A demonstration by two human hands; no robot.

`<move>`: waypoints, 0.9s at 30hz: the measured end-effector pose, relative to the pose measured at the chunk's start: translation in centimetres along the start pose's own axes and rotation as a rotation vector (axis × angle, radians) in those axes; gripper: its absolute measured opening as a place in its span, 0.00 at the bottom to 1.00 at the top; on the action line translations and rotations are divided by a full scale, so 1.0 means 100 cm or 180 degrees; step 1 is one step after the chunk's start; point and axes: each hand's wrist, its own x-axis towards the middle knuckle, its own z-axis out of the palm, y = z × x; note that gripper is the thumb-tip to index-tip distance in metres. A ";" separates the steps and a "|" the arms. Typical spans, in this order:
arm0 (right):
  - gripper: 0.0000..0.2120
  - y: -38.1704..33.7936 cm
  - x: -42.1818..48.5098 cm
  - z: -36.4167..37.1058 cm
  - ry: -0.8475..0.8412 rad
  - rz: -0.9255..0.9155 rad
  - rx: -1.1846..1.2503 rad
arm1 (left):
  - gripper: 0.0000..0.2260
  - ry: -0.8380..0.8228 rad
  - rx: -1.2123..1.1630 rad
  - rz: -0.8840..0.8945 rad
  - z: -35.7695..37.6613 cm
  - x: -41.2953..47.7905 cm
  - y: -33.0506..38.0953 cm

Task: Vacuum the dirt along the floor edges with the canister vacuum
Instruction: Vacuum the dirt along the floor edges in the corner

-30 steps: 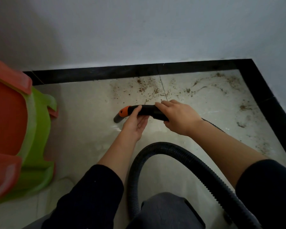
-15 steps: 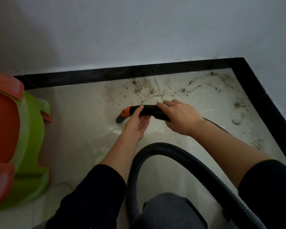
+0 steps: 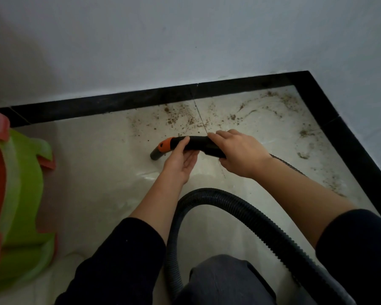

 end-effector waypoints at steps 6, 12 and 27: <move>0.26 -0.002 0.003 -0.002 0.0014 -0.0005 -0.0011 | 0.09 -0.0010 0.0041 0.0034 -0.001 0.001 0.003; 0.27 -0.006 0.008 0.000 0.0035 -0.0015 -0.0031 | 0.12 -0.0009 0.0078 0.0080 -0.003 0.006 0.009; 0.26 -0.019 0.029 0.005 0.0110 -0.0015 -0.0005 | 0.10 0.0048 0.0192 0.0187 -0.012 0.015 0.031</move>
